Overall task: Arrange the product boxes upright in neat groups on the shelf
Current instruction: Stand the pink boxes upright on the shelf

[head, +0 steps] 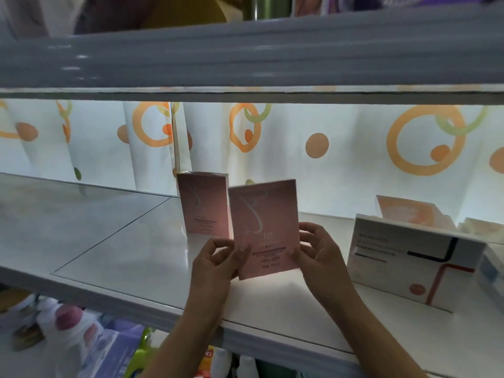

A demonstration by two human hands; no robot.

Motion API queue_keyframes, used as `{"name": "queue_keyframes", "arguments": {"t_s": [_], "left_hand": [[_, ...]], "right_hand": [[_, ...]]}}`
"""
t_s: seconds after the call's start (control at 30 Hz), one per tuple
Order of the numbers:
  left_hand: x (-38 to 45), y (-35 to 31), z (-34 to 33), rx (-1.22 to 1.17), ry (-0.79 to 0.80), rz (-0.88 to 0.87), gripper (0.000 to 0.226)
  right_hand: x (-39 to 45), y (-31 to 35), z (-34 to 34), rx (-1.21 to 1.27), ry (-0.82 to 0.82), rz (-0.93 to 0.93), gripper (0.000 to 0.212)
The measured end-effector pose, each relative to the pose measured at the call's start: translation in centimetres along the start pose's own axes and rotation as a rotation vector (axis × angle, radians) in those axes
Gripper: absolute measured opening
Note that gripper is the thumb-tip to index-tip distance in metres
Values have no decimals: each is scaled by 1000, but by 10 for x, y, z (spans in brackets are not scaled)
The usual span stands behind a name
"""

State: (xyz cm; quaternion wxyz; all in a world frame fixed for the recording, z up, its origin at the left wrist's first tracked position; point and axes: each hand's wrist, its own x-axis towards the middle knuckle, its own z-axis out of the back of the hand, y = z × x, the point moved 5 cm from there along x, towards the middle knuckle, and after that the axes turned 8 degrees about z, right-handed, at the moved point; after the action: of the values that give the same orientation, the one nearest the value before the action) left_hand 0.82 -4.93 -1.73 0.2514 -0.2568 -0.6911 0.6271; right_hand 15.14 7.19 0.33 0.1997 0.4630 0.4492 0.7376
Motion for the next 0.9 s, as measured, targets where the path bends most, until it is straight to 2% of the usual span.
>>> {"name": "queue_keyframes", "arguments": {"t_s": [0.17,0.43,0.67,0.73,0.9], "left_hand": [[-1,-20,29,145,-215,-153,13],[37,-28,74,426,-409,-284,34],[67,-30,89,658,-381,-339,33],[67,-24,87,677,-365,-340,32],[78,-11,95,623,-342,-234,37]], "right_hand": [[7,10,-34,-247,44,88,22],[37,27,-98,-410,18,119,10],[50,17,-125,-423,6,125,4],[46,11,-128,-402,-10,149,6],[39,-1,-141,-382,73,209,5]]}}
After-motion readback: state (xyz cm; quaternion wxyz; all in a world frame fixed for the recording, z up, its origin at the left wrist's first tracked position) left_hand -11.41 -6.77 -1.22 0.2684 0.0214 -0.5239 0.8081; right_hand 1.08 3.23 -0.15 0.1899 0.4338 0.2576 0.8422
